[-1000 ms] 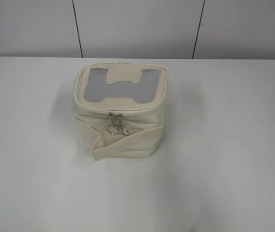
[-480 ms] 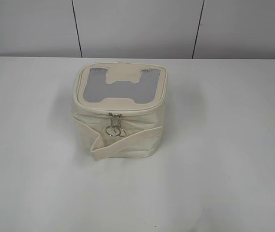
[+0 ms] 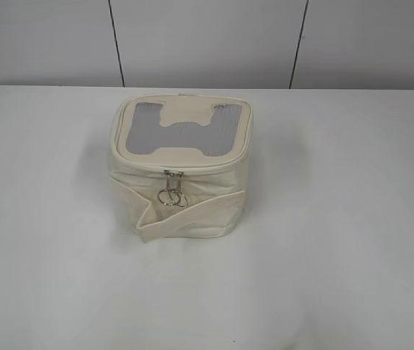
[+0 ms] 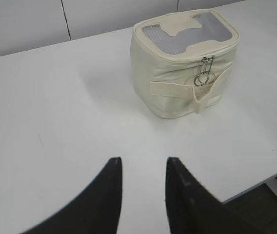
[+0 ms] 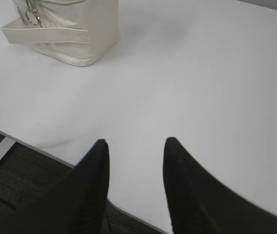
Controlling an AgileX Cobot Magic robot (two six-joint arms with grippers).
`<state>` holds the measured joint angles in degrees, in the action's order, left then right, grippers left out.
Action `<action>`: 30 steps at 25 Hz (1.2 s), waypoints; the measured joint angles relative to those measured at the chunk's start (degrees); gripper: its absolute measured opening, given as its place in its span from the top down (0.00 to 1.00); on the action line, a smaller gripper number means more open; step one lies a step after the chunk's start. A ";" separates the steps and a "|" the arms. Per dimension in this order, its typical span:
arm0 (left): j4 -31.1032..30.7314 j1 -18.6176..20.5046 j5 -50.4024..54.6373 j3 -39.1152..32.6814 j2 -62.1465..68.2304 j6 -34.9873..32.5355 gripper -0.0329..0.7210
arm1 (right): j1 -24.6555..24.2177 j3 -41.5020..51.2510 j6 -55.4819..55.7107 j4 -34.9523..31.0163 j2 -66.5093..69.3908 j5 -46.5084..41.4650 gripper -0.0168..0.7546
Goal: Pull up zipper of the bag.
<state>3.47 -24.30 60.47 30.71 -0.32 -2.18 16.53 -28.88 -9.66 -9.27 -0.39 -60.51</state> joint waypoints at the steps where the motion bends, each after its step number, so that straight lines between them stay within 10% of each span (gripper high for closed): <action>1: 0.00 0.00 0.00 0.00 0.00 0.00 0.64 | 0.00 0.00 0.00 0.00 0.00 0.02 0.59; 7: 0.00 1.64 0.00 0.00 0.00 0.00 0.64 | -0.98 0.00 0.00 0.04 0.00 0.09 0.60; 16: 0.00 24.23 -0.05 0.00 -0.05 0.00 0.64 | -14.48 0.00 0.08 0.04 0.00 0.13 0.61; 30: 0.00 24.61 -0.05 0.00 -0.05 0.00 0.64 | -15.15 0.00 0.13 0.04 0.00 0.20 0.61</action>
<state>3.47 0.31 60.42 30.71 -0.37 -2.18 1.38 -28.88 -9.53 -9.23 -0.39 -60.32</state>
